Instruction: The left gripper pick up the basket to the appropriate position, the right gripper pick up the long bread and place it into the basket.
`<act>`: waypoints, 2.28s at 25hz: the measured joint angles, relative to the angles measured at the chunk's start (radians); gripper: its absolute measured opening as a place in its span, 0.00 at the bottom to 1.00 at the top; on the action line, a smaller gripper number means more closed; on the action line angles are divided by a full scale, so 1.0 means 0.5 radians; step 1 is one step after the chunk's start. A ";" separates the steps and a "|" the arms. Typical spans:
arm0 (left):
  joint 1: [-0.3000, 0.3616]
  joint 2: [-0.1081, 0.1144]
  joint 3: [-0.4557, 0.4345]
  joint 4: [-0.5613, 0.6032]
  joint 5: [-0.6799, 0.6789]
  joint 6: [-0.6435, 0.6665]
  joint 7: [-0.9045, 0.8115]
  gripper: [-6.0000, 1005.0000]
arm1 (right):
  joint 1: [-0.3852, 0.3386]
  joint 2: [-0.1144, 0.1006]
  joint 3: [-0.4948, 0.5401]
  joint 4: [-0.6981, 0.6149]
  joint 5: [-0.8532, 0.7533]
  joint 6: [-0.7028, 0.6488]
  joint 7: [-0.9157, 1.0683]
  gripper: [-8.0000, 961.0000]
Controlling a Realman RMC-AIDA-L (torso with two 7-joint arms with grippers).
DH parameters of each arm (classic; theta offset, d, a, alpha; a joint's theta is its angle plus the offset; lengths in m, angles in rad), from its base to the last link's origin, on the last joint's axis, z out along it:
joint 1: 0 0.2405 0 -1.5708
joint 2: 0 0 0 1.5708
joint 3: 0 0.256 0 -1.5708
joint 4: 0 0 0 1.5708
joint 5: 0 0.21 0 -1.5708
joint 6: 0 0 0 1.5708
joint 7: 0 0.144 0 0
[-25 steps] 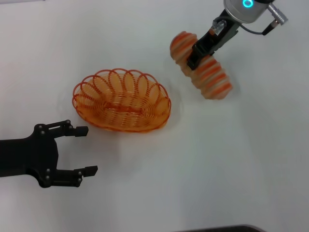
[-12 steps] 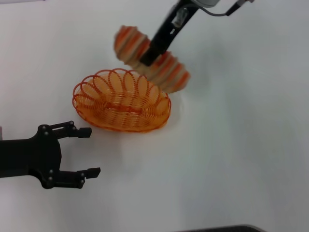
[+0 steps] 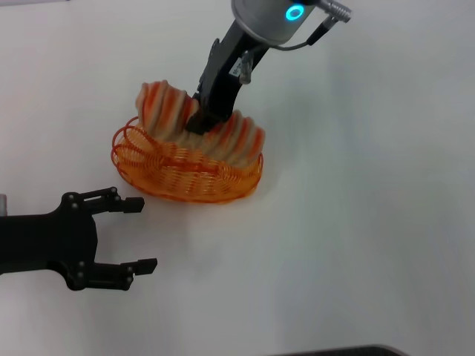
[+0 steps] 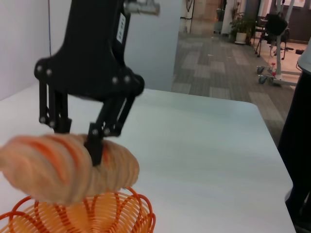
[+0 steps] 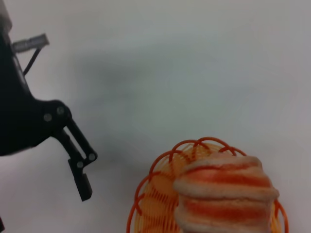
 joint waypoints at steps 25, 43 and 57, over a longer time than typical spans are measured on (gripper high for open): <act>-0.005 0.000 0.000 -0.036 -0.011 -0.043 -0.003 0.87 | -0.018 0.000 -0.180 0.034 0.104 0.192 0.003 0.88; -0.033 0.001 -0.026 -0.137 -0.032 -0.166 -0.026 0.87 | -0.844 -0.036 0.464 -0.022 0.996 -0.058 -0.781 0.95; -0.044 0.008 -0.024 -0.189 -0.028 -0.209 -0.107 0.87 | -1.669 -0.034 0.684 0.222 1.299 -0.307 -1.702 0.94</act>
